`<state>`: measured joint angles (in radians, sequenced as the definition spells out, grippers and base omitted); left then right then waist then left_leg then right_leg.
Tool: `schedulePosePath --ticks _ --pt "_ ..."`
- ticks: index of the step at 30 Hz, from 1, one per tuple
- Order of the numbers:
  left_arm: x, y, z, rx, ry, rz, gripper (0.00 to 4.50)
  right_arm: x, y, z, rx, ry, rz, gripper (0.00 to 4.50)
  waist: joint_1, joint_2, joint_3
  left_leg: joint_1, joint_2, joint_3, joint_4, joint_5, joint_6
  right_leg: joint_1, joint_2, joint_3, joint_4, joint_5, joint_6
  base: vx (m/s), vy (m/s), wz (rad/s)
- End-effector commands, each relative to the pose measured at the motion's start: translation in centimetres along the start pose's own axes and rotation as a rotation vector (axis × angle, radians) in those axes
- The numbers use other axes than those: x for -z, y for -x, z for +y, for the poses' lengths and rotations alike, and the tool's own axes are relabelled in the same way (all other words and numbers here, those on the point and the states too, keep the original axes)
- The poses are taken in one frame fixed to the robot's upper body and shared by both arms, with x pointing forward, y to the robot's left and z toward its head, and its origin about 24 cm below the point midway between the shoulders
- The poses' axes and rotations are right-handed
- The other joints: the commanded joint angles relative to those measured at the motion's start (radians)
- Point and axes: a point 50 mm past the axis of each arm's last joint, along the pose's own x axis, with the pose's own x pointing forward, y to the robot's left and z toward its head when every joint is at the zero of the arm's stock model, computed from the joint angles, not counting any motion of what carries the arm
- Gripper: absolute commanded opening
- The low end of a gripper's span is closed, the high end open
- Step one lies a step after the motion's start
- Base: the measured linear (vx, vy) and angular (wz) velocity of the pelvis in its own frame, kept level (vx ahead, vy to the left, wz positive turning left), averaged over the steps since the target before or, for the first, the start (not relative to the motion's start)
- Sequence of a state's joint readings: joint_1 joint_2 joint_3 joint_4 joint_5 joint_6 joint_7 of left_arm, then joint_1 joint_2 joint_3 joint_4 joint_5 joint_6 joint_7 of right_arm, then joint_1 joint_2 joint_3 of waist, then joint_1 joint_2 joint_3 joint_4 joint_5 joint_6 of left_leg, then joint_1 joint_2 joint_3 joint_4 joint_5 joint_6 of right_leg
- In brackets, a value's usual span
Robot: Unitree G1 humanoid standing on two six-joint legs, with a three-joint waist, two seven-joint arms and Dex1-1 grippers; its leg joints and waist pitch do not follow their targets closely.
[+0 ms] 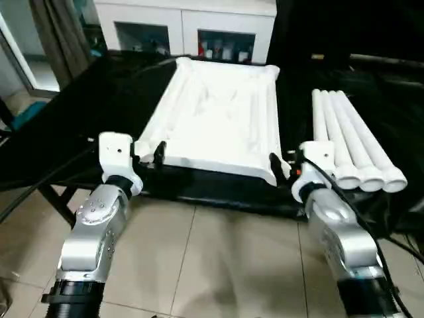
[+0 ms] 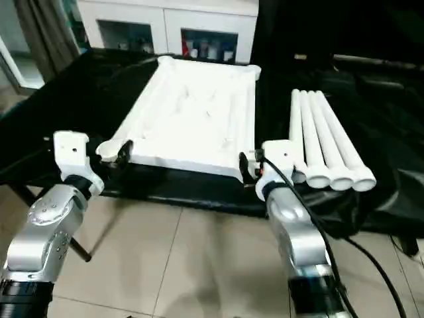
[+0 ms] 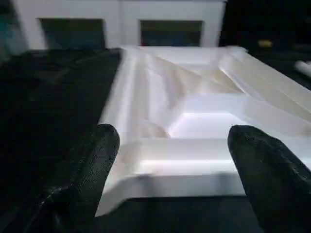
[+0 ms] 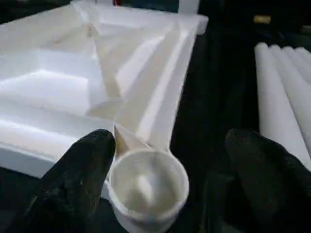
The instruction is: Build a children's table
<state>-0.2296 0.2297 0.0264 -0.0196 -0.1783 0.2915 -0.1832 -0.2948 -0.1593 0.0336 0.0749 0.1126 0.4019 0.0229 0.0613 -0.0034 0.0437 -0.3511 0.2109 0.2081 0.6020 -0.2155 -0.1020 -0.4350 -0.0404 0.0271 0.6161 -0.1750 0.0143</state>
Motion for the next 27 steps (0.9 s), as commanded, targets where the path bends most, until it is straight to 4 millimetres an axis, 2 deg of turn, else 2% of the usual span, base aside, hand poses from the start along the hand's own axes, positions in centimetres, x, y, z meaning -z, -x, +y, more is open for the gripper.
schedulePosePath --ticks 1,2,3,4,5,6,7,8,9,10,12,14,15,16,17,18,19,20,21,22,23,24,25,26,27 --pt "0.94 0.4 -0.45 0.031 -0.077 0.049 4.15 0.13 -0.01 0.49 -0.032 -0.024 0.006 4.05 0.003 -0.002 -0.07 -0.015 -0.016 -0.013 -0.061 -0.128 -0.023 0.069 -0.029 0.01 -0.052 -0.008 -0.114 0.0 0.0 0.0" --pt "1.19 0.73 -0.47 0.042 -0.082 0.057 4.15 -0.06 0.13 0.99 -0.057 -0.038 -0.018 4.05 -0.008 -0.007 -0.067 -0.012 -0.011 -0.013 -0.055 -0.112 0.014 0.062 -0.036 0.007 -0.056 -0.009 -0.117 0.0 0.0 0.0" --pt "1.19 0.73 -0.47 0.042 -0.082 0.057 4.15 -0.06 0.13 0.99 -0.057 -0.038 -0.018 4.05 -0.009 -0.002 -0.066 -0.007 -0.009 -0.015 -0.059 -0.144 0.015 0.065 -0.038 0.005 -0.057 -0.057 -0.121 0.0 0.0 0.0" --pt "1.3 0.85 -0.22 0.042 -0.101 0.056 4.15 -0.16 0.03 1.3 -0.059 -0.044 -0.03 4.05 -0.016 -0.003 -0.062 0.008 -0.005 -0.015 -0.067 -0.229 0.008 0.065 -0.04 0.002 -0.068 -0.173 -0.128 0.0 0.0 0.0" --pt "1.39 0.86 -0.11 0.037 -0.099 0.056 4.15 -0.18 0.0 1.34 -0.055 -0.047 -0.033 4.05 -0.023 0.0 -0.056 0.019 -0.004 -0.017 -0.076 -0.32 0.004 0.067 -0.034 -0.005 -0.077 -0.289 -0.129 0.0 0.0 0.0" --pt "1.55 0.76 0.18 0.013 -0.091 0.063 4.15 -0.35 -0.1 1.3 -0.041 -0.055 -0.041 4.05 -0.026 0.0 -0.052 0.028 -0.004 -0.017 -0.079 -0.366 0.005 0.066 -0.03 -0.009 -0.085 -0.352 -0.127 0.0 0.0 0.0" --pt "1.58 0.67 0.31 -0.005 -0.092 0.067 4.15 -0.48 -0.13 1.2 -0.03 -0.059 -0.046 4.05 -0.03 0.006 -0.044 0.053 -0.006 -0.016 -0.084 -0.45 0.011 0.06 -0.024 -0.018 -0.1 -0.46 -0.131 0.0 0.0 0.0" --pt "1.46 0.49 0.17 -0.006 -0.081 0.063 4.15 -0.71 -0.15 1.02 -0.027 -0.062 -0.059 4.05 -0.035 -0.003 -0.035 0.071 -0.013 -0.017 -0.081 -0.516 0.019 0.06 -0.019 -0.027 -0.116 -0.575 -0.125 0.0 0.0 0.0" --pt "1.46 0.49 0.17 -0.006 -0.081 0.063 4.15 -0.71 -0.15 1.02 -0.027 -0.062 -0.059 4.05 -0.035 -0.002 -0.027 0.078 -0.014 -0.019 -0.081 -0.536 0.021 0.054 -0.021 -0.029 -0.124 -0.625 -0.117 0.0 0.0 0.0" --pt "1.36 0.39 0.03 0.002 -0.072 0.06 4.15 -0.79 -0.18 0.96 -0.031 -0.062 -0.064 4.05 -0.033 0.0 -0.031 0.084 -0.016 -0.021 -0.08 -0.521 0.027 0.064 -0.029 -0.025 -0.128 -0.651 -0.109 0.0 0.0 0.0" --pt "1.13 0.13 -0.23 0.01 -0.075 0.054 4.15 -0.79 -0.33 0.57 -0.014 -0.066 -0.059 4.05 -0.031 0.006 -0.033 0.084 -0.012 -0.026 -0.092 -0.487 0.032 0.08 -0.035 -0.024 -0.126 -0.609 -0.124 0.0 0.0 0.0" --pt "1.1 0.1 -0.36 0.016 -0.083 0.056 4.15 -0.73 -0.35 0.43 -0.013 -0.078 -0.048 4.05 -0.03 0.006 -0.046 0.072 -0.012 -0.026 -0.1 -0.405 0.044 0.106 -0.038 -0.021 -0.106 -0.439 -0.188 0.0 0.0 0.0" --pt "1.11 0.1 -0.4 0.016 -0.084 0.057 4.15 -0.71 -0.37 0.4 -0.013 -0.075 -0.044 4.05 -0.029 0.009 -0.048 0.07 -0.013 -0.024 -0.1 -0.385 0.048 0.111 -0.039 -0.021 -0.101 -0.395 -0.208 0.0 0.0 0.0" --pt "1.11 0.11 -0.39 0.016 -0.084 0.057 4.15 -0.7 -0.37 0.41 -0.014 -0.076 -0.044 4.05 -0.029 0.007 -0.053 0.066 -0.017 -0.02 -0.098 -0.341 0.06 0.123 -0.038 -0.019 -0.094 -0.315 -0.246 0.062 0.006 0.05" --pt "1.21 0.21 -0.23 0.01 -0.083 0.062 4.15 -0.56 -0.33 0.66 -0.024 -0.065 -0.039 4.05 -0.034 0.027 -0.06 0.141 -0.004 0.011 -0.09 -0.356 0.006 0.081 -0.004 0.003 -0.096 -0.3 -0.277 0.09 -0.002 -0.14" --pt "1.21 0.22 -0.22 0.01 -0.083 0.062 4.15 -0.55 -0.32 0.68 -0.025 -0.063 -0.039 4.05 -0.028 0.017 -0.059 0.167 0.004 0.012 -0.098 -0.361 -0.018 0.068 0.005 -0.005 -0.079 -0.243 -0.293 0.09 -0.002 -0.14" --pt "1.23 0.31 -0.17 0.009 -0.084 0.062 4.15 -0.51 -0.24 0.78 -0.03 -0.071 -0.041 4.05 -0.022 -0.001 -0.043 0.151 -0.009 0.026 -0.101 -0.364 -0.043 0.086 0.02 0.006 -0.069 -0.183 -0.307 0.116 -0.005 -0.4" --pt "1.21 0.32 -0.19 0.009 -0.084 0.062 4.15 -0.52 -0.21 0.79 -0.032 -0.077 -0.043 4.05 -0.01 -0.01 -0.044 0.158 -0.041 0.045 -0.088 -0.392 -0.047 0.099 0.031 0.039 -0.077 -0.193 -0.326 0.129 0.02 -0.45" --pt "1.19 0.34 -0.16 0.007 -0.087 0.061 4.15 -0.51 -0.17 0.82 -0.036 -0.079 -0.043 4.05 0.006 -0.046 -0.04 0.049 -0.07 0.014 -0.067 -0.316 0.015 0.186 0.001 0.057 -0.079 -0.151 -0.317 0.129 0.02 -0.45" --pt "1.15 0.39 -0.12 0.005 -0.087 0.061 4.15 -0.5 -0.14 0.95 -0.049 -0.06 -0.044 4.05 0.026 -0.019 -0.057 0.02 -0.079 -0.01 -0.04 -0.202 0.051 0.225 -0.043 0.098 -0.09 -0.093 -0.33 0.132 0.027 -0.19" --pt "1.1 0.47 -0.06 0.002 -0.087 0.06 4.15 -0.51 -0.13 1.07 -0.056 -0.052 -0.045 4.05 0.031 -0.005 -0.068 0.001 -0.07 -0.033 -0.031 -0.105 0.06 0.236 -0.042 0.096 -0.08 -0.01 -0.353 0.111 0.015 0.02" --pt "1.07 0.49 -0.03 0.001 -0.086 0.059 4.15 -0.53 -0.15 1.12 -0.059 -0.05 -0.045 4.05 0.027 0.002 -0.069 -0.006 -0.064 -0.04 -0.038 -0.06 0.058 0.23 -0.026 0.083 -0.069 0.046 -0.347 0.111 0.015 0.02" --pt "1.07 0.55 0.01 0.0 -0.086 0.059 4.15 -0.55 -0.15 1.21 -0.062 -0.054 -0.046 4.05 0.013 0.018 -0.076 0.017 -0.056 -0.05 -0.063 0.025 0.052 0.207 0.014 0.038 -0.041 0.15 -0.303 0.073 0.029 -0.03" --pt "1.06 0.59 0.01 0.006 -0.088 0.06 4.15 -0.6 -0.21 1.25 -0.065 -0.052 -0.045 4.05 -0.006 0.023 -0.079 0.08 -0.034 -0.067 -0.075 0.09 0.088 0.157 0.026 -0.003 -0.013 0.188 -0.261 0.118 0.012 0.01" --pt "1.03 0.57 0.01 0.007 -0.089 0.059 4.15 -0.63 -0.26 1.24 -0.064 -0.052 -0.045 4.05 -0.019 0.024 -0.079 0.118 -0.018 -0.08 -0.077 0.123 0.127 0.123 0.022 -0.02 0.001 0.176 -0.251 0.118 0.012 0.01"
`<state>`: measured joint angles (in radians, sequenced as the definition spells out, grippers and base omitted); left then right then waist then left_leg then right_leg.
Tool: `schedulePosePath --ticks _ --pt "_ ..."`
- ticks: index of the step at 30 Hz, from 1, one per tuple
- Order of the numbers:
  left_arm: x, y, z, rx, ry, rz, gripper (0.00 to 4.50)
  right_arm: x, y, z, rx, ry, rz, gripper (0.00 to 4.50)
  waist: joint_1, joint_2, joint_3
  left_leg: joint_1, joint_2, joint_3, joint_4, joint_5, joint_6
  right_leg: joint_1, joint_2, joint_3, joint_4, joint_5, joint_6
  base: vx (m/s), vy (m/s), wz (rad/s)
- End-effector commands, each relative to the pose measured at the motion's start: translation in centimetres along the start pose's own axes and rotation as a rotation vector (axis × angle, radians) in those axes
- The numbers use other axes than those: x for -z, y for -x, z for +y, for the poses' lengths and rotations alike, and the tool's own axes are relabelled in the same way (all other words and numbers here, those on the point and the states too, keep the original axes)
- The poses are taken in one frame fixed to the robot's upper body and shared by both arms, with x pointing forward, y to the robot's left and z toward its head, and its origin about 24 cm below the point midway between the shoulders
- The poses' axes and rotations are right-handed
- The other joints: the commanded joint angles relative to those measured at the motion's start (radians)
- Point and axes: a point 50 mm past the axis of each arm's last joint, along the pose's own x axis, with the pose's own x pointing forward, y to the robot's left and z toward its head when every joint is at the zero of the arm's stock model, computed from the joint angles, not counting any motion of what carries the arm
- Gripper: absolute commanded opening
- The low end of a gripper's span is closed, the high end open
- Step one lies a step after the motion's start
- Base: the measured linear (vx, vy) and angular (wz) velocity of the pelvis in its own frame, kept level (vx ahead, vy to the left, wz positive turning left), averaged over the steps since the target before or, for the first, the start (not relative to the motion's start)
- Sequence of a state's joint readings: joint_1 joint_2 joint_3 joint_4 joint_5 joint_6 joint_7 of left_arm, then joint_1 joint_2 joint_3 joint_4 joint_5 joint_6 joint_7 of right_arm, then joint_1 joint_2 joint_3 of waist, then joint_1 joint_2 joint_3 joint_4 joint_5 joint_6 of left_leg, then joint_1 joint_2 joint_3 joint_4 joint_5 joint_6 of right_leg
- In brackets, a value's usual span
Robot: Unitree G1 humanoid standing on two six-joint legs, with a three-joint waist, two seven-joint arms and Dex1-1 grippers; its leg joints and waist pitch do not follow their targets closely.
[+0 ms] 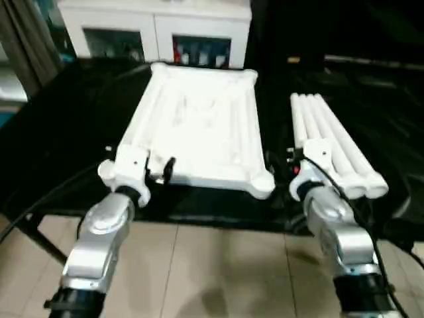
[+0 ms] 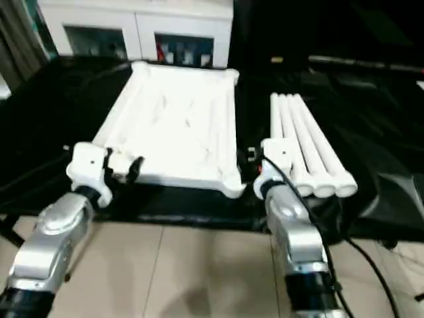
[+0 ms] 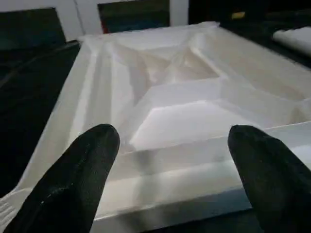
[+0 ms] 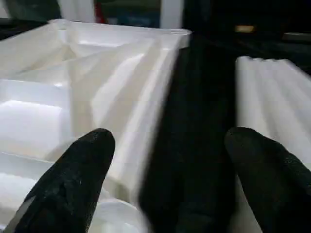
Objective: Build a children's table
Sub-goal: Move to table
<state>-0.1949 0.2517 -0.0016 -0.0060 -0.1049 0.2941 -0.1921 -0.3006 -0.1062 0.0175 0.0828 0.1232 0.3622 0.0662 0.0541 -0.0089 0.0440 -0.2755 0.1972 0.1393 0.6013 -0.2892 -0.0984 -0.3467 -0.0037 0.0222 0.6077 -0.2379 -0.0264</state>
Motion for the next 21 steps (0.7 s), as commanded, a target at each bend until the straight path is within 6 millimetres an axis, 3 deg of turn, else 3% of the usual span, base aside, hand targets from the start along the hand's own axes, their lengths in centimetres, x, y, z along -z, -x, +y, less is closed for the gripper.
schedulePosePath --ticks 1,2,3,4,5,6,7,8,9,10,11,12,13,14,15,16,17,18,19,20,21 --pt "-0.5 0.0 0.0 0.005 -0.004 -0.013 4.15 -0.3 -0.1 0.1 -0.007 0.01 -0.002 4.05 -0.024 0.016 -0.077 0.059 -0.005 -0.013 -0.064 0.236 0.212 0.023 -0.038 -0.024 0.006 0.22 -0.214 0.137 -0.011 0.08" --pt "-0.5 0.0 0.0 0.004 -0.005 -0.013 4.15 -0.3 -0.2 0.1 -0.007 0.011 -0.002 4.05 -0.008 -0.01 -0.067 0.008 -0.051 0.021 -0.048 0.15 0.252 0.077 -0.053 0.011 -0.025 0.205 -0.263 0.073 0.032 0.11" --pt "-0.5 -0.1 0.0 0.003 -0.005 -0.014 4.15 -0.3 -0.2 0.1 -0.006 0.011 -0.002 4.05 0.002 -0.017 -0.063 -0.023 -0.069 0.029 -0.041 0.096 0.245 0.107 -0.06 0.036 -0.039 0.177 -0.292 0.073 0.032 0.11" --pt "-0.6 -0.1 0.1 0.002 -0.005 -0.016 4.15 -0.3 -0.2 0.1 -0.005 0.01 -0.002 4.05 0.024 -0.011 -0.061 -0.051 -0.07 0.023 -0.029 0.042 0.206 0.14 -0.08 0.065 -0.058 0.114 -0.344 0.065 0.049 0.14" --pt "-0.6 -0.2 0.1 0.001 -0.006 -0.017 4.15 -0.3 -0.2 0.1 -0.005 0.01 -0.003 4.05 0.029 -0.001 -0.07 -0.061 -0.066 0.015 -0.031 0.071 0.17 0.16 -0.067 0.062 -0.05 0.14 -0.354 0.072 0.022 0.13" --pt "-0.6 -0.2 0.1 0.0 -0.007 -0.016 4.15 -0.3 -0.2 0.1 -0.005 0.01 -0.003 4.05 0.03 0.006 -0.07 -0.052 -0.062 0.013 -0.042 0.096 0.156 0.151 -0.056 0.05 -0.044 0.172 -0.344 0.072 0.022 0.13" --pt "-0.7 -0.3 0.1 0.004 -0.007 -0.017 4.15 -0.3 -0.2 0.1 -0.005 0.01 -0.005 4.05 0.014 0.022 -0.073 0.006 -0.043 0.001 -0.065 0.162 0.159 0.103 -0.026 0.01 -0.016 0.232 -0.308 0.078 0.021 0.14" --pt "-0.7 -0.3 0.1 0.007 -0.008 -0.018 4.15 -0.3 -0.2 0.0 -0.004 0.009 -0.006 4.05 -0.014 0.023 -0.077 0.077 -0.012 -0.031 -0.069 0.254 0.229 0.04 -0.024 -0.029 0.018 0.224 -0.258 0.119 -0.011 0.13" --pt "-0.7 -0.4 0.0 0.011 -0.008 -0.017 4.15 -0.3 -0.2 -0.1 0.001 0.01 -0.003 4.05 -0.027 0.019 -0.077 0.099 0.0 -0.048 -0.06 0.294 0.281 0.015 -0.037 -0.035 0.025 0.196 -0.241 0.119 -0.011 0.13" --pt "-0.7 -0.4 0.0 0.012 -0.008 -0.017 4.15 -0.3 -0.2 -0.1 0.003 0.011 -0.002 4.05 -0.025 0.002 -0.073 0.093 -0.015 -0.044 -0.044 0.315 0.362 0.017 -0.059 -0.028 0.015 0.166 -0.227 0.11 -0.01 0.13" --pt "-0.7 -0.4 -0.1 0.013 -0.006 -0.017 4.15 -0.3 -0.1 -0.2 0.009 0.005 -0.001 4.05 -0.004 -0.026 -0.068 -0.01 -0.102 0.001 -0.008 0.225 0.367 0.124 -0.065 0.03 -0.016 0.201 -0.252 0.062 0.05 0.19" --pt "-0.7 -0.4 -0.1 0.015 -0.006 -0.015 4.15 -0.3 -0.1 -0.2 0.005 0.012 0.0 4.05 0.016 -0.015 -0.063 -0.035 -0.101 0.0 -0.006 0.159 0.346 0.145 -0.086 0.054 -0.038 0.166 -0.288 0.062 0.05 0.19" --pt "-0.7 -0.5 -0.2 0.016 -0.006 -0.014 4.15 -0.3 -0.1 -0.2 0.001 0.018 0.001 4.05 0.027 -0.024 -0.071 -0.088 -0.099 -0.009 0.025 0.132 0.291 0.199 -0.093 0.09 -0.043 0.227 -0.342 0.063 0.062 0.21" --pt "-0.6 -0.5 -0.3 0.022 -0.005 -0.013 4.15 -0.3 -0.1 -0.2 -0.004 0.027 0.004 4.05 0.037 0.036 -0.08 0.004 -0.047 0.003 -0.005 0.136 0.11 0.145 -0.05 0.096 -0.017 0.275 -0.346 0.074 0.026 0.04" --pt "-0.6 -0.5 -0.3 0.022 -0.005 -0.013 4.15 -0.3 -0.1 -0.2 -0.004 0.027 0.004 4.05 0.015 0.043 -0.068 0.082 0.018 -0.02 -0.06 0.203 0.031 0.047 0.006 0.026 0.049 0.242 -0.257 0.074 0.026 0.04" --pt "-0.6 -0.5 -0.4 0.027 -0.004 -0.014 4.15 -0.3 0.0 -0.2 -0.005 0.027 0.005 4.05 -0.041 0.047 -0.084 0.241 0.126 -0.09 -0.068 0.37 0.075 -0.135 -0.046 -0.048 0.112 -0.026 -0.107 0.079 -0.03 -0.35" --pt "-0.6 -0.6 -0.6 0.035 -0.005 -0.015 4.15 -0.3 0.1 -0.2 -0.004 0.025 0.003 4.05 -0.039 0.023 -0.059 0.17 0.146 -0.086 -0.074 0.439 0.148 -0.137 -0.112 -0.069 0.131 -0.047 -0.011 0.055 -0.077 -0.56" --pt "-0.7 -0.6 -0.8 0.038 -0.004 -0.016 4.15 -0.3 0.1 -0.2 -0.003 0.024 0.002 4.05 -0.033 0.008 -0.061 0.119 0.094 -0.092 -0.085 0.384 0.235 -0.103 -0.124 -0.07 0.102 0.032 -0.008 0.055 -0.077 -0.56" --pt "-0.7 -0.6 -0.8 0.04 -0.003 -0.016 4.15 -0.2 0.2 -0.2 -0.002 0.025 0.002 4.05 -0.025 -0.035 -0.075 0.087 -0.056 -0.002 -0.013 0.213 0.276 -0.032 -0.125 -0.032 0.008 0.117 -0.081 0.043 -0.069 -0.17" --pt "-0.7 -0.6 -1.0 0.049 0.0 -0.017 4.15 -0.2 0.2 -0.3 0.0 0.028 0.003 4.05 0.021 -0.054 -0.069 -0.03 -0.136 0.01 0.099 -0.04 0.251 0.12 -0.216 0.128 -0.072 -0.042 -0.284 0.078 -0.012 0.27" --pt "-0.6 -0.6 -1.3 0.06 0.002 -0.017 4.15 -0.2 0.3 -0.4 0.001 0.029 0.005 4.05 0.038 -0.061 -0.066 -0.065 -0.105 -0.02 0.136 -0.061 0.216 0.145 -0.243 0.152 -0.084 -0.059 -0.379 0.078 -0.012 0.27"
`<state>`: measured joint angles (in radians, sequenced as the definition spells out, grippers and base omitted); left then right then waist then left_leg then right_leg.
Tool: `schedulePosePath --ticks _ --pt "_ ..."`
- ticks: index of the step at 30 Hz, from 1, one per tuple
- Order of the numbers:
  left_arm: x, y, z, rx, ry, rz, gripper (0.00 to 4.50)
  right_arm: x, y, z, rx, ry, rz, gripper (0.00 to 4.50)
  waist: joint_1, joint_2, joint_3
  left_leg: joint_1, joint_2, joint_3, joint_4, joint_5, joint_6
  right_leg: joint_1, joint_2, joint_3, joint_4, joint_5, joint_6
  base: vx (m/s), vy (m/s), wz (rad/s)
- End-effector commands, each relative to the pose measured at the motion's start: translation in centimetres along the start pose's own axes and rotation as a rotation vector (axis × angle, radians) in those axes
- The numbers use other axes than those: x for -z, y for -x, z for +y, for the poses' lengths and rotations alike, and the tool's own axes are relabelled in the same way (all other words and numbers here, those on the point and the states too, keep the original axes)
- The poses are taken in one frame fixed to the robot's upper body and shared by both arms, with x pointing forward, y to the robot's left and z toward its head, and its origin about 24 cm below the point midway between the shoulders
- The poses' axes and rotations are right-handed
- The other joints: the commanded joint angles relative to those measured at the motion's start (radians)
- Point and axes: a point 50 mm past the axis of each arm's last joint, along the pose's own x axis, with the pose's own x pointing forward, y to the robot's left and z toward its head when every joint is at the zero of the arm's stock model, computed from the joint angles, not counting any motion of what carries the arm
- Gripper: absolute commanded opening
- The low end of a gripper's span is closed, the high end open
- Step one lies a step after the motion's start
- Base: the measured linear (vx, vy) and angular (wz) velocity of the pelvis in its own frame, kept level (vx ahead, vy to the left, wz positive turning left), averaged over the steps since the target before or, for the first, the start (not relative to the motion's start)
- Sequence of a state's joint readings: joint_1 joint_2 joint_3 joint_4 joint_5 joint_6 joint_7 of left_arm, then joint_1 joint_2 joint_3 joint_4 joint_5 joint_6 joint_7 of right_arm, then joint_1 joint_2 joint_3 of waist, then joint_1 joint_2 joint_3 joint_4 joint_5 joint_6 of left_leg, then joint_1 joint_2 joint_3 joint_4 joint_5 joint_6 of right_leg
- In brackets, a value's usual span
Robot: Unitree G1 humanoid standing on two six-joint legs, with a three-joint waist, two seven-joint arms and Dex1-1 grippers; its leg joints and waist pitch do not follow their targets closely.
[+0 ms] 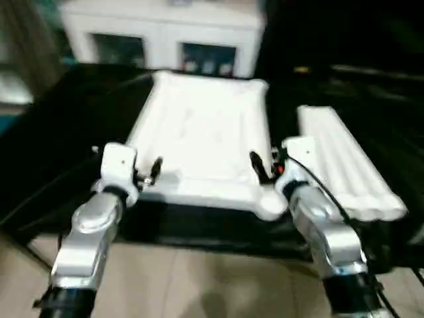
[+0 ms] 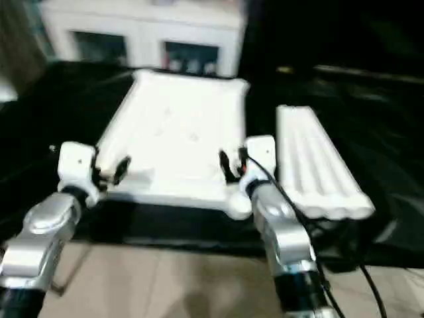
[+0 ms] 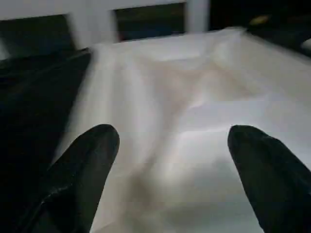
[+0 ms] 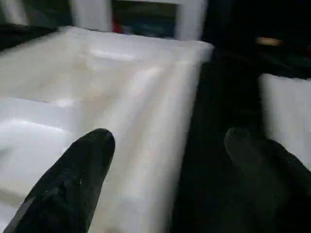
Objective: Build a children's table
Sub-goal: Move to table, then move table base
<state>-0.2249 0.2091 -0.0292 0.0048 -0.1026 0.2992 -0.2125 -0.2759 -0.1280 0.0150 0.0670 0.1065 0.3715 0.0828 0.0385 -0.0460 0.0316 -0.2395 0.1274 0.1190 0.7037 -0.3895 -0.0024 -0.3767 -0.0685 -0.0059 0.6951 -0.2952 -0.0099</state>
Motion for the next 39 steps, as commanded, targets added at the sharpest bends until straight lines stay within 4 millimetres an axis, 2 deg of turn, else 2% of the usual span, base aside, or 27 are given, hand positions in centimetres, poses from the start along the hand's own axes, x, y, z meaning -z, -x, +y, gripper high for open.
schedulePosePath --ticks 1,2,3,4,5,6,7,8,9,10,11,12,13,14,15,17,18,19,20,23,24,25,26,28,32,35,39 --pt "-0.1 0.3 0.3 0.003 -0.025 0.001 4.15 -0.6 -0.2 0.2 -0.004 -0.001 -0.014 4.05 0.064 -0.017 -0.058 -0.147 -0.011 -0.023 0.074 0.084 0.023 0.191 -0.17 0.184 -0.15 0.161 -0.523 0.102 0.023 0.21" --pt "-0.1 0.3 0.2 0.006 -0.026 0.002 4.15 -0.5 -0.1 0.2 -0.007 0.001 -0.006 4.05 0.057 -0.005 -0.05 -0.187 -0.001 -0.043 0.067 0.151 -0.043 0.192 -0.142 0.148 -0.128 0.369 -0.54 0.092 0.009 0.08" --pt "0.0 0.3 0.1 0.01 -0.028 0.003 4.15 -0.5 -0.1 0.2 -0.012 0.006 -0.003 4.05 0.054 0.007 -0.052 -0.157 0.003 -0.041 0.058 0.156 -0.109 0.164 -0.105 0.164 -0.144 0.375 -0.532 0.092 0.009 0.08" --pt "0.0 0.3 0.0 0.011 -0.029 0.004 4.15 -0.5 -0.1 0.2 -0.014 0.009 -0.002 4.05 0.051 0.04 -0.032 -0.157 0.034 -0.052 -0.035 0.211 -0.154 0.134 -0.046 0.118 -0.14 0.277 -0.44 0.069 0.014 -0.11" --pt "0.0 0.3 0.0 0.013 -0.03 0.005 4.15 -0.4 0.0 0.2 -0.016 0.01 0.0 4.05 0.042 0.072 -0.03 -0.103 0.047 -0.042 -0.102 0.222 -0.191 0.096 0.019 0.094 -0.141 0.154 -0.323 0.085 0.063 -0.52" --pt "0.0 0.3 -0.1 0.015 -0.03 0.005 4.15 -0.4 0.0 0.2 -0.016 0.01 0.001 4.05 -0.004 0.105 -0.058 0.038 0.233 -0.118 -0.185 0.161 -0.188 -0.05 0.017 -0.013 0.04 -0.116 -0.037 0.085 0.063 -0.52" --pt "0.1 0.3 -0.1 0.017 -0.029 0.005 4.15 -0.4 0.1 0.1 -0.015 0.01 0.002 4.05 0.021 0.099 -0.056 0.038 0.249 -0.103 -0.179 0.117 -0.171 -0.059 -0.005 -0.024 0.065 -0.115 -0.004 0.125 0.044 -0.49" --pt "0.0 0.3 -0.3 0.025 -0.029 0.005 4.15 -0.3 0.2 0.0 -0.012 0.013 0.003 4.05 0.019 0.098 -0.047 0.014 0.237 -0.037 -0.201 0.048 -0.138 -0.058 -0.019 -0.048 0.064 -0.032 0.014 0.103 -0.017 -0.33" --pt "0.0 0.3 -0.4 0.028 -0.028 0.004 4.15 -0.3 0.2 -0.1 -0.01 0.014 0.002 4.05 0.025 0.085 -0.041 0.002 0.217 -0.023 -0.216 0.008 -0.086 -0.052 -0.022 -0.061 0.052 0.021 0.006 0.103 -0.017 -0.33" --pt "0.0 0.2 -0.5 0.032 -0.027 0.003 4.15 -0.3 0.2 -0.2 -0.008 0.013 0.001 4.05 0.016 0.05 -0.037 -0.001 0.165 -0.013 -0.208 -0.044 0.043 -0.038 -0.044 -0.058 -0.013 0.127 -0.029 0.072 -0.045 -0.31" --pt "0.0 0.2 -0.5 0.032 -0.027 0.003 4.15 -0.3 0.2 -0.2 -0.008 0.013 0.001 4.05 0.015 0.051 -0.032 -0.018 0.114 0.025 -0.194 -0.104 0.064 -0.013 -0.055 -0.046 -0.074 0.13 -0.047 0.065 -0.073 -0.07" --pt "0.0 0.2 -0.6 0.035 -0.027 0.004 4.15 -0.4 0.2 -0.3 -0.006 0.014 -0.001 4.05 0.038 -0.012 -0.056 -0.081 0.012 0.068 -0.113 -0.111 0.098 0.087 -0.086 0.027 -0.143 -0.005 -0.089 0.065 -0.073 -0.07" --pt "0.0 0.2 -0.6 0.038 -0.027 0.004 4.15 -0.4 0.2 -0.3 -0.005 0.014 -0.001 4.05 0.071 -0.002 -0.062 -0.142 0.008 0.031 -0.029 0.025 0.105 0.156 -0.192 0.111 -0.184 -0.061 -0.201 0.103 -0.075 0.04" --pt "0.0 0.2 -0.7 0.04 -0.026 0.004 4.15 -0.4 0.2 -0.4 -0.003 0.015 0.0 4.05 0.07 -0.004 -0.07 -0.195 0.011 0.005 0.004 0.143 0.078 0.188 -0.177 0.104 -0.16 0.054 -0.27 0.136 -0.069 -0.04" --pt "0.0 0.3 -0.8 0.043 -0.025 0.003 4.15 -0.4 0.2 -0.5 -0.001 0.018 0.001 4.05 0.063 0.008 -0.07 -0.224 0.022 -0.009 -0.001 0.226 0.039 0.185 -0.157 0.072 -0.14 0.21 -0.313 0.136 -0.069 -0.04" --pt "0.0 0.3 -0.9 0.047 -0.023 0.002 4.15 -0.4 0.2 -0.4 -0.001 0.019 0.002 4.05 0.06 0.035 -0.066 -0.218 0.043 -0.016 -0.061 0.319 0.032 0.157 -0.118 0.017 -0.129 0.283 -0.317 0.122 -0.035 -0.07" --pt "0.1 0.3 -0.9 0.049 -0.024 0.003 4.15 -0.4 0.2 -0.4 -0.003 0.02 0.003 4.05 0.046 0.076 -0.06 -0.175 0.062 -0.007 -0.131 0.367 0.061 0.124 -0.054 -0.046 -0.131 0.183 -0.248 0.125 -0.011 -0.06" --pt "0.1 0.3 -1.0 0.053 -0.029 0.004 4.15 -0.4 0.2 -0.4 -0.008 0.022 0.002 4.05 0.002 0.107 -0.051 -0.095 0.138 -0.079 -0.171 0.238 0.155 0.055 0.016 -0.082 -0.056 0.005 -0.151 0.132 0.011 -0.06" --pt "0.0 0.4 -1.2 0.065 -0.039 0.0 4.15 -0.6 0.3 -0.3 -0.043 0.042 -0.003 4.05 -0.025 0.1 -0.072 0.006 0.192 -0.14 -0.163 0.21 0.286 -0.022 -0.005 -0.071 -0.005 -0.071 -0.098 0.12 -0.002 0.01" --pt "-0.3 0.5 -1.5 0.108 -0.022 -0.026 4.15 -1.1 0.3 -0.1 -0.119 0.051 -0.024 4.05 -0.019 0.066 -0.06 -0.025 0.183 -0.123 -0.128 0.539 0.457 -0.06 -0.051 -0.018 -0.01 0.086 -0.002 0.07 -0.003 0.03" --pt "-0.3 0.5 -1.5 0.11 -0.021 -0.026 4.15 -1.1 0.3 -0.1 -0.122 0.051 -0.025 4.05 -0.001 0.027 -0.068 -0.09 0.093 -0.062 -0.067 0.602 0.376 -0.018 -0.099 0.027 -0.081 0.31 -0.02 0.0 0.0 0.0" --pt "-0.3 0.6 -1.6 0.134 -0.018 -0.024 4.15 -1.3 0.3 0.0 -0.152 0.058 -0.033 4.05 0.026 0.01 -0.068 -0.174 0.017 -0.01 -0.062 0.508 0.245 0.059 -0.104 0.052 -0.073 0.571 -0.054 0.022 -0.072 0.04" --pt "-0.5 0.9 -1.8 0.209 -0.025 -0.029 4.15 -1.8 0.5 0.2 -0.234 0.072 -0.054 4.05 0.037 0.015 -0.072 -0.172 0.031 -0.01 -0.087 0.441 0.132 0.068 -0.095 0.034 -0.061 0.747 -0.04 0.008 -0.094 0.02" --pt "-0.6 1.2 -1.7 0.269 -0.033 -0.036 4.15 -2.2 0.7 0.5 -0.317 0.082 -0.068 4.05 0.032 0.023 -0.069 -0.159 0.038 -0.007 -0.111 0.329 0.041 0.07 -0.068 0.009 -0.064 0.77 -0.033 -0.007 -0.09 0.01" --pt "-1.5 1.8 -0.6 0.493 -0.108 -0.042 4.15 -3.0 1.5 0.6 -0.571 0.151 -0.06 4.05 0.026 0.048 -0.036 -0.123 0.081 -0.007 -0.162 0.009 -0.038 0.052 -0.059 0.004 -0.12 0.076 -0.136 -0.058 -0.039 -0.03" --pt "-2.3 2.0 -0.4 0.629 -0.124 -0.029 4.15 -3.2 1.9 0.4 -0.671 0.192 -0.04 4.05 0.027 0.05 -0.017 -0.108 0.093 0.004 -0.181 -0.161 -0.08 0.033 -0.06 0.009 -0.142 -0.232 -0.169 -0.068 0.008 0.02" --pt "-2.6 2.6 -0.6 0.855 -0.18 0.058 4.15 -3.6 2.0 -0.6 -0.765 0.248 0.011 4.05 0.033 0.054 -0.025 -0.109 0.095 0.01 -0.184 -0.136 -0.097 0.031 -0.066 0.017 -0.143 -0.232 -0.16 -0.031 0.011 0.01"
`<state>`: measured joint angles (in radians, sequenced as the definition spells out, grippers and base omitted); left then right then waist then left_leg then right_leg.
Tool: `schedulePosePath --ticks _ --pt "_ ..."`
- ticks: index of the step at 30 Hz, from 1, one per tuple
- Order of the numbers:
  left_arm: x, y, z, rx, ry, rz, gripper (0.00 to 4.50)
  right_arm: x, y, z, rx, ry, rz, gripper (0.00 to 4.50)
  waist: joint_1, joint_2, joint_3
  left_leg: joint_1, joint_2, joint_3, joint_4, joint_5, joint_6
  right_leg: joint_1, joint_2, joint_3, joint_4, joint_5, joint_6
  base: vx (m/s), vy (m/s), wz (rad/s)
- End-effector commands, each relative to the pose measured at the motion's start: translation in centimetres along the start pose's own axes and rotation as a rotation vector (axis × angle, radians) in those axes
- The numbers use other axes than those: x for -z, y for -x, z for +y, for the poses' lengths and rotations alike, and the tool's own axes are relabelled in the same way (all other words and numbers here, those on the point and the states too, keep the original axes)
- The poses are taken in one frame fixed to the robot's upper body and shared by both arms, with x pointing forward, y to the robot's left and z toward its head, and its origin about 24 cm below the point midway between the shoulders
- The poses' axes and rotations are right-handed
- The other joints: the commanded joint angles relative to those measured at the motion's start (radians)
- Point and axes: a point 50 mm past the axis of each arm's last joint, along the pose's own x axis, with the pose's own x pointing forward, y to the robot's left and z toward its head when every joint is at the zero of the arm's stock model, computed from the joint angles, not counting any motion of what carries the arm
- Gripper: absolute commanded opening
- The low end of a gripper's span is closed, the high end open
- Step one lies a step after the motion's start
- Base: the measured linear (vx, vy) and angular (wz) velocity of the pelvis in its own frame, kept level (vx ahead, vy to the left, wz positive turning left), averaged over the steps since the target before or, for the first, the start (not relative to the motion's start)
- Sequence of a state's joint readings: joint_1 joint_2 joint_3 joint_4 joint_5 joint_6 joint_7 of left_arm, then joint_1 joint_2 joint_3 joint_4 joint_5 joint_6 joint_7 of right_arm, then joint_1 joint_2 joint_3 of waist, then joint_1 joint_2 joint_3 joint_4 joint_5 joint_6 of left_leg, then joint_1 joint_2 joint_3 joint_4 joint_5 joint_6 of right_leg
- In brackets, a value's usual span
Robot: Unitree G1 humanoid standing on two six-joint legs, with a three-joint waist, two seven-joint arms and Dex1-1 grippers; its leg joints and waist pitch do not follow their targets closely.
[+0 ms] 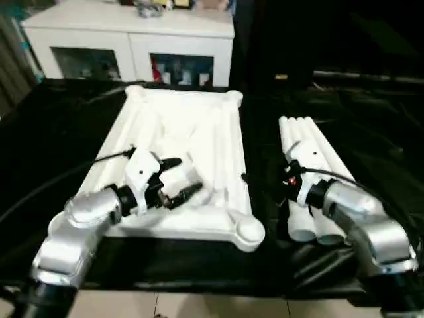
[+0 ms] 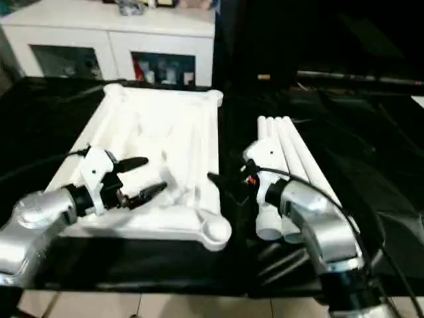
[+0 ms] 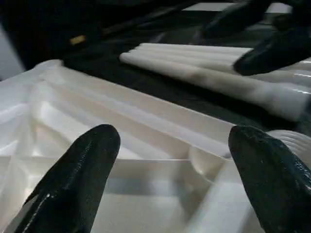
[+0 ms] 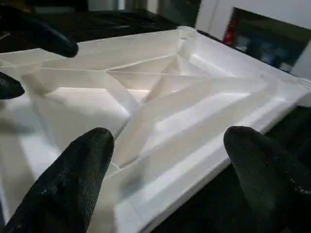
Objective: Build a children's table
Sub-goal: Move table base
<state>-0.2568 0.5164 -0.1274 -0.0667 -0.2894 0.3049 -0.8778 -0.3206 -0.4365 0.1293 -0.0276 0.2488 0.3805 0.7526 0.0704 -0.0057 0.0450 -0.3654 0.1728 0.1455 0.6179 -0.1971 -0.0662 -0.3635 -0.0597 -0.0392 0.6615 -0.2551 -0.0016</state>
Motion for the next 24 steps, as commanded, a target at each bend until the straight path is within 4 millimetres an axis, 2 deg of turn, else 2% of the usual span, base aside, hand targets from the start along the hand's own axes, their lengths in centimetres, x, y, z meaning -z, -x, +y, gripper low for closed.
schedulePosePath --ticks 1,3,4,5,6,8,10,11,13,15,16,18,24 --pt "-0.4 -0.1 -0.7 0.191 -0.038 0.064 4.15 -0.5 0.7 -0.5 -0.091 0.035 0.04 4.05 0.004 0.015 -0.041 0.017 0.049 -0.016 -0.098 -0.322 -0.027 0.017 -0.072 0.05 -0.105 -0.238 -0.172 0.0 0.0 0.0" --pt "0.0 0.0 -1.0 0.297 -0.073 0.138 4.15 -0.3 1.3 -0.5 -0.168 0.076 0.101 4.05 0.007 0.013 -0.044 0.016 0.05 -0.013 -0.097 -0.293 -0.013 0.022 -0.072 0.05 -0.101 -0.186 -0.18 0.0 0.0 0.0" --pt "0.1 0.0 -1.1 0.337 -0.093 0.165 4.15 -0.2 1.6 -0.4 -0.207 0.09 0.13 4.05 0.01 0.012 -0.048 0.011 0.049 -0.012 -0.094 -0.246 -0.002 0.027 -0.073 0.049 -0.099 -0.131 -0.19 0.0 0.0 0.0" --pt "0.4 -0.3 -1.1 0.385 -0.123 0.203 3.87 -0.1 2.2 -0.2 -0.256 0.103 0.177 4.05 0.012 0.013 -0.05 0.012 0.05 -0.007 -0.089 -0.203 0.01 0.025 -0.074 0.05 -0.095 -0.069 -0.204 0.0 0.0 0.0" --pt "0.4 -0.3 -1.1 0.385 -0.123 0.203 3.87 -0.1 2.2 -0.2 -0.256 0.103 0.177 4.05 0.013 0.012 -0.05 0.011 0.049 -0.006 -0.089 -0.187 0.018 0.027 -0.071 0.049 -0.096 -0.051 -0.209 0.0 0.0 0.0" --pt "0.7 -0.8 -1.1 0.428 -0.155 0.254 3.74 0.1 2.7 0.0 -0.297 0.114 0.223 4.05 0.021 0.01 -0.058 0.011 0.049 -0.003 -0.081 -0.121 0.037 0.033 -0.073 0.048 -0.088 0.048 -0.224 0.0 0.0 0.0" --pt "0.8 -1.0 -1.2 0.467 -0.178 0.294 3.61 0.2 3.0 0.2 -0.316 0.124 0.246 4.05 0.023 0.007 -0.058 0.005 0.048 -0.002 -0.08 -0.086 0.051 0.036 -0.075 0.047 -0.085 0.098 -0.231 0.0 0.0 0.0" --pt "0.9 -1.2 -1.2 0.481 -0.185 0.316 3.47 0.1 3.1 0.2 -0.321 0.126 0.252 4.05 0.025 0.022 -0.06 0.006 0.048 -0.004 -0.078 -0.081 0.053 0.036 -0.078 0.047 -0.081 0.111 -0.239 0.0 0.0 0.0" --pt "1.0 -1.4 -1.2 0.491 -0.19 0.335 3.34 0.1 3.2 0.2 -0.328 0.128 0.258 4.05 0.021 0.013 -0.057 0.007 0.048 -0.001 -0.08 -0.103 0.049 0.037 -0.075 0.045 -0.087 0.087 -0.248 0.0 0.0 0.0" --pt "1.3 -2.1 -1.2 0.491 -0.21 0.391 3.16 0.2 3.3 0.3 -0.338 0.153 0.286 4.05 0.021 0.014 -0.054 0.009 0.05 -0.001 -0.083 -0.13 0.043 0.035 -0.074 0.045 -0.091 0.036 -0.249 0.0 0.0 0.0" --pt "1.3 -2.3 -1.2 0.486 -0.212 0.403 3.06 0.3 3.2 0.3 -0.335 0.16 0.293 4.05 0.019 0.02 -0.052 0.01 0.052 -0.001 -0.084 -0.15 0.032 0.034 -0.076 0.046 -0.094 0.005 -0.251 0.0 0.0 0.0" --pt "1.5 -2.8 -1.1 0.475 -0.217 0.431 2.91 0.5 3.0 0.3 -0.326 0.165 0.307 4.05 0.018 0.017 -0.051 0.01 0.052 -0.001 -0.086 -0.16 0.021 0.035 -0.076 0.047 -0.096 -0.02 -0.25 0.0 0.0 0.0" --pt "1.8 -3.7 -1.2 0.469 -0.228 0.497 2.47 0.4 2.5 1.5 -0.378 0.121 0.288 4.05 0.02 0.015 -0.054 0.009 0.052 -0.002 -0.083 -0.123 0.037 0.036 -0.075 0.047 -0.091 0.027 -0.256 0.0 0.0 0.0"
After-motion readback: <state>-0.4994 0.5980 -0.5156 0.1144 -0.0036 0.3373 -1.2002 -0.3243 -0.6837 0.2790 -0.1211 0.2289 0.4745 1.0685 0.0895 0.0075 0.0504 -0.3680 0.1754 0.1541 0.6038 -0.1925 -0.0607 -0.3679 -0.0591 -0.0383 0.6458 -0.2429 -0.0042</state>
